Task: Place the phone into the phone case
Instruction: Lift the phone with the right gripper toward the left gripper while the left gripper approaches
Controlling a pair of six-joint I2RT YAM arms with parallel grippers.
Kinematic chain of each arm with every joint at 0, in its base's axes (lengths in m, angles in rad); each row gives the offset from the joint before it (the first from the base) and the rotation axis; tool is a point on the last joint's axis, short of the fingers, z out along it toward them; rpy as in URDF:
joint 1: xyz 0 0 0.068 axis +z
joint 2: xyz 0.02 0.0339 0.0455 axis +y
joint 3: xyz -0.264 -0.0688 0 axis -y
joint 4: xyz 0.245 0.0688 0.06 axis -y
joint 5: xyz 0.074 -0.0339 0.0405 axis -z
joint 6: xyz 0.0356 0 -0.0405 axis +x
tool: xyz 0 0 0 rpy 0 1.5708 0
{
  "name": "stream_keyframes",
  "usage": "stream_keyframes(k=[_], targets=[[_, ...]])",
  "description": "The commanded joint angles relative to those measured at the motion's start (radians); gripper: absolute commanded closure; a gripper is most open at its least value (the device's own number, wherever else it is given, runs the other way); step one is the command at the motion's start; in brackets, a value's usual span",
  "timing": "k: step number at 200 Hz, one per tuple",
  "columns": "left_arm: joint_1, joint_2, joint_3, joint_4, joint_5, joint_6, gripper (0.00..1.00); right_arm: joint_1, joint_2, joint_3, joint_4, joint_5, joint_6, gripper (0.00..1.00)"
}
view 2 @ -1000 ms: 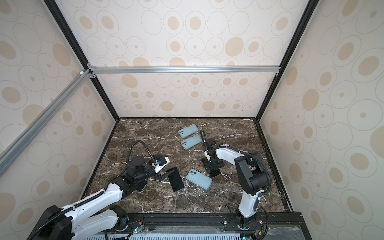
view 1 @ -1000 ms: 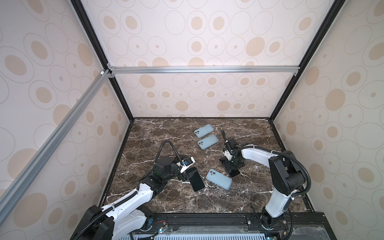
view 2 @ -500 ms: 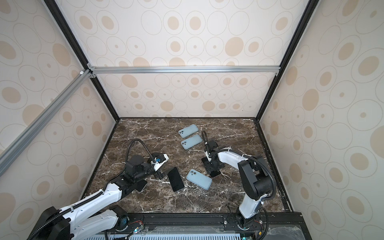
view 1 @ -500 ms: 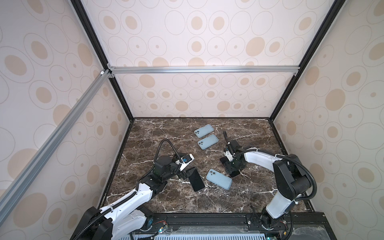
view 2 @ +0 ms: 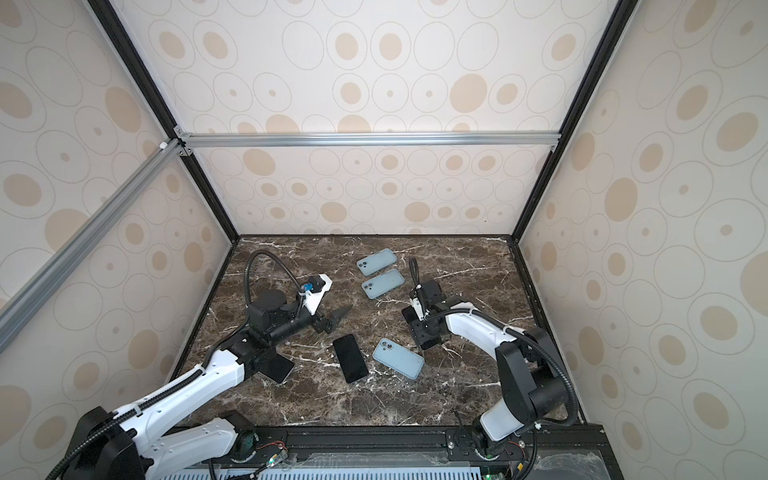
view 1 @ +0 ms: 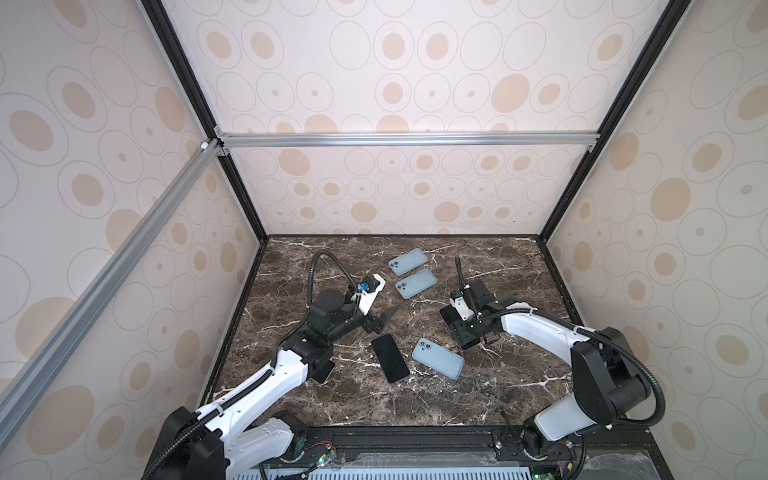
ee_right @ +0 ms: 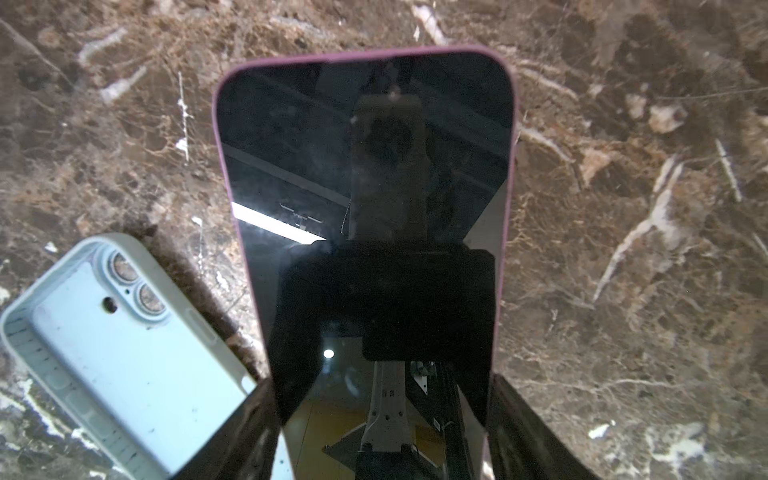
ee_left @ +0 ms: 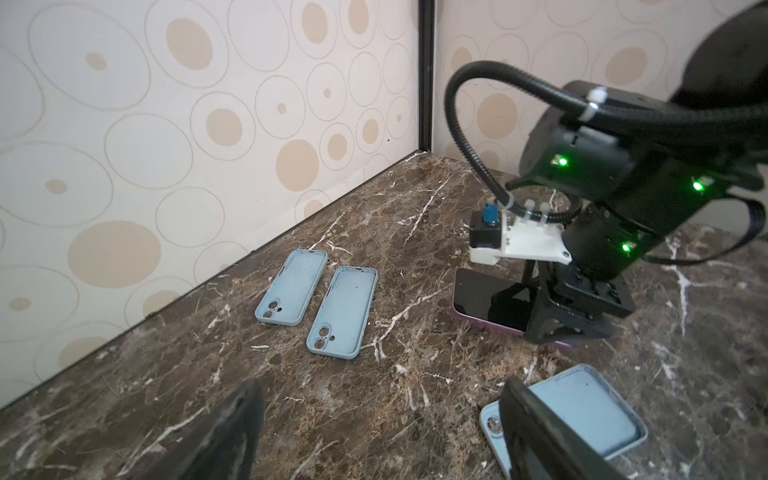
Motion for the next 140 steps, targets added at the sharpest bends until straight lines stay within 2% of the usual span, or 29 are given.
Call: stream_keyframes(k=[1,32,64,90,115,140], targets=[[-0.006,0.053,0.114,-0.068,-0.005,-0.223,0.16,0.006,-0.082,-0.013,0.064,-0.021,-0.03,0.48],[-0.005,0.164,0.266,-0.187,0.045,-0.409,0.17,0.006,-0.15,-0.021,0.105,-0.04,-0.048,0.47],[-0.007,0.285,0.421,-0.275,0.225,-0.511,0.17,0.006,-0.212,-0.019,0.151,-0.098,-0.061,0.47],[-0.009,0.349,0.482,-0.28,0.323,-0.581,0.18,0.016,-0.275,-0.039,0.209,-0.169,-0.072,0.47],[-0.015,0.38,0.503,-0.283,0.337,-0.605,0.19,0.033,-0.334,-0.062,0.258,-0.202,-0.077,0.47],[-0.026,0.402,0.514,-0.295,0.344,-0.622,0.24,0.048,-0.372,-0.084,0.3,-0.255,-0.083,0.47]])
